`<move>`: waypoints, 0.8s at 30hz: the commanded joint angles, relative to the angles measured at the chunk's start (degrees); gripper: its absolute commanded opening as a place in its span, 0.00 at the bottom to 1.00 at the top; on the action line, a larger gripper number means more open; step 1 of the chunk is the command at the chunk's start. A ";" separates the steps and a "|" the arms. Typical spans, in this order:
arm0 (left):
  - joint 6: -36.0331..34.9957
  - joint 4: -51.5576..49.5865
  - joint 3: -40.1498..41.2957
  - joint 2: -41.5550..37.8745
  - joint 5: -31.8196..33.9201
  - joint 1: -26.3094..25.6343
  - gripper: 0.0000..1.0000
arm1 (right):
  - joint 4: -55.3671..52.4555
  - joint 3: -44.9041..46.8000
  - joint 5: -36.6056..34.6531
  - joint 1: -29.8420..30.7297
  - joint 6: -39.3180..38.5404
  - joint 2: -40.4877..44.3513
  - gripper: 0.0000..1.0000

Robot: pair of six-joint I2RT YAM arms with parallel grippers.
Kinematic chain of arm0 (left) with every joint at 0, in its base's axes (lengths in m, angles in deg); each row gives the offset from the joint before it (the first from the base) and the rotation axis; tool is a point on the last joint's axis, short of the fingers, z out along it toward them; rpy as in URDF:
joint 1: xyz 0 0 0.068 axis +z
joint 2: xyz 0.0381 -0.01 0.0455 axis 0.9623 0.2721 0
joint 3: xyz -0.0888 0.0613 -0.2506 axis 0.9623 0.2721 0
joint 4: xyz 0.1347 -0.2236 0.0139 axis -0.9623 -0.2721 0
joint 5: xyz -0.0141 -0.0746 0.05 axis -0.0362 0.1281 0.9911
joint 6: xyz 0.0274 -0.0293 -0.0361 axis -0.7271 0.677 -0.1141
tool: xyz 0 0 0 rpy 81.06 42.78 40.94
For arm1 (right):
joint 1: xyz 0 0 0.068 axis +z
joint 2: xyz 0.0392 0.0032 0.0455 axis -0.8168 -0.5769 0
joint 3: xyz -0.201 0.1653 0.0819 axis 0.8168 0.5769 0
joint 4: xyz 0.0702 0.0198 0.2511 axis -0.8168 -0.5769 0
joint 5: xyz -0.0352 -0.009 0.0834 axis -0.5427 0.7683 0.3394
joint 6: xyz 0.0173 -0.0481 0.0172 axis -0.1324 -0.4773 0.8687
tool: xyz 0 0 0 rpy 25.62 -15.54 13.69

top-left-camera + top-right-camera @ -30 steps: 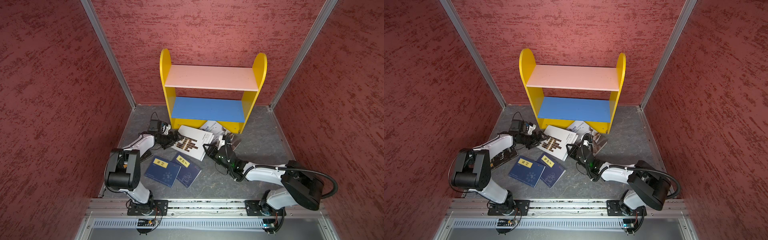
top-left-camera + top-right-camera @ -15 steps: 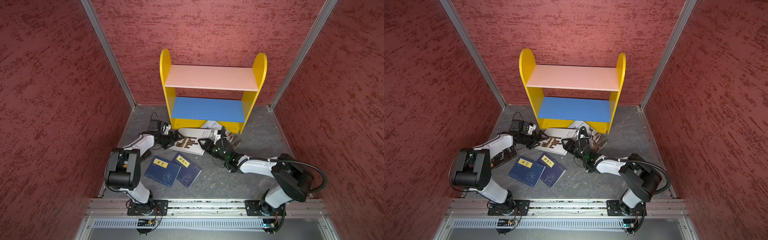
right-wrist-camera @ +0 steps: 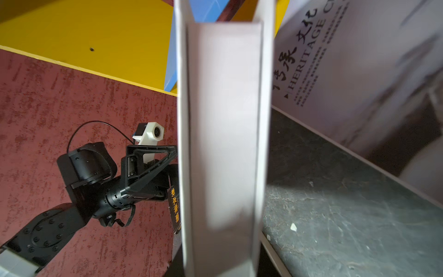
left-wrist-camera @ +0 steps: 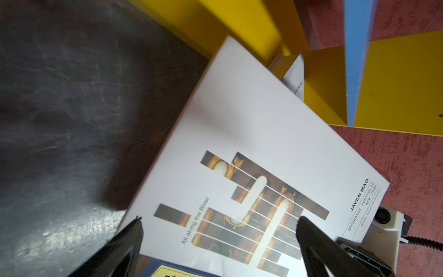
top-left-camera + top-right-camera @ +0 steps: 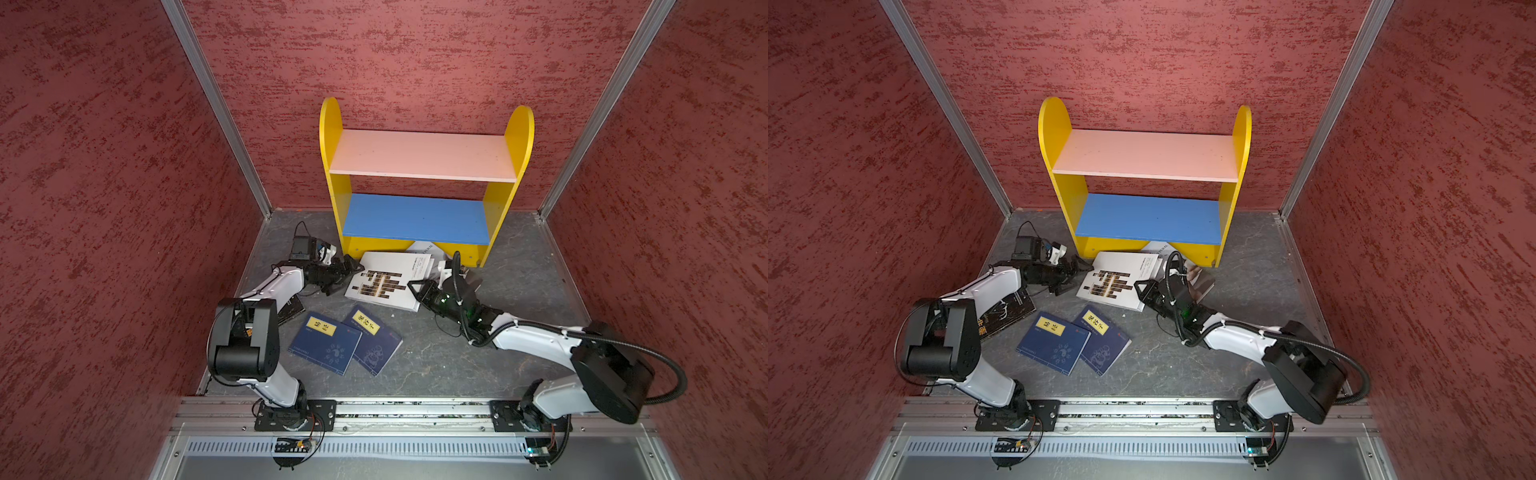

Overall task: Stacking books/files
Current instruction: Pick up the book from the center of the table.

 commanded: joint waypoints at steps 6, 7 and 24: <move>8.75 5.68 -3.23 -3.79 -8.24 3.96 0.99 | -7.93 1.62 1.31 -6.67 -2.01 16.81 0.24; 9.31 6.28 -3.86 -3.55 -8.81 3.89 0.99 | -7.54 1.94 2.68 -8.08 -1.71 17.98 0.24; 14.54 8.42 -10.95 -0.98 -12.87 -1.06 0.99 | 6.32 -6.86 31.61 -25.65 3.04 9.22 0.24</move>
